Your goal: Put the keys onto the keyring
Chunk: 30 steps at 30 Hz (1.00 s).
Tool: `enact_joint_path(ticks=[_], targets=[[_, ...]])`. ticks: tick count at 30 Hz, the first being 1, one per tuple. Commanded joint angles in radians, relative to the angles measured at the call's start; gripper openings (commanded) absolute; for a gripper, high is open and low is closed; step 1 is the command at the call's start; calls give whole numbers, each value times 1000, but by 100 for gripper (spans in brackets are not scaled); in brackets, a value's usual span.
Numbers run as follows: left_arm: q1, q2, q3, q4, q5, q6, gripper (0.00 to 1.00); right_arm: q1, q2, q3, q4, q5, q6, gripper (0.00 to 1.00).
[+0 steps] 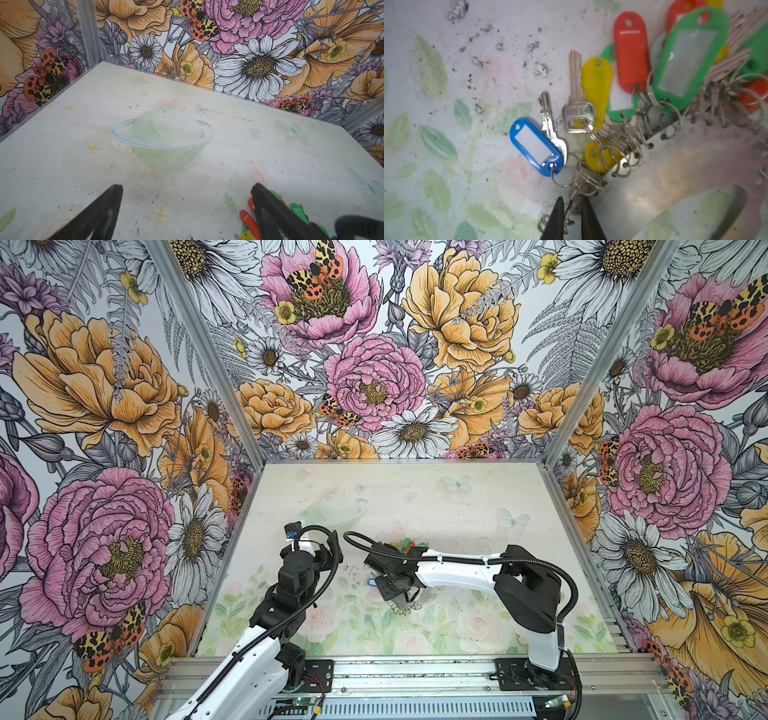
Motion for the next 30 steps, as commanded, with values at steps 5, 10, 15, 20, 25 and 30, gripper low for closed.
enact_joint_path(ticks=[5,10,15,20,25,30], targets=[[13,-2,-10,2,3,-14,99,2,7,31,6,18,-15,9],[14,2,-10,1,3,-16,99,2,-45,0,8,27,-32,4],[14,7,-9,4,4,-15,99,2,-88,-27,12,28,-51,2],[15,11,-7,3,5,-15,99,-1,-111,-52,22,18,-72,1],[16,15,-7,5,7,-15,99,-2,-146,-119,34,33,-123,11],[16,14,-7,5,9,-15,99,-6,-175,-149,32,54,-153,23]])
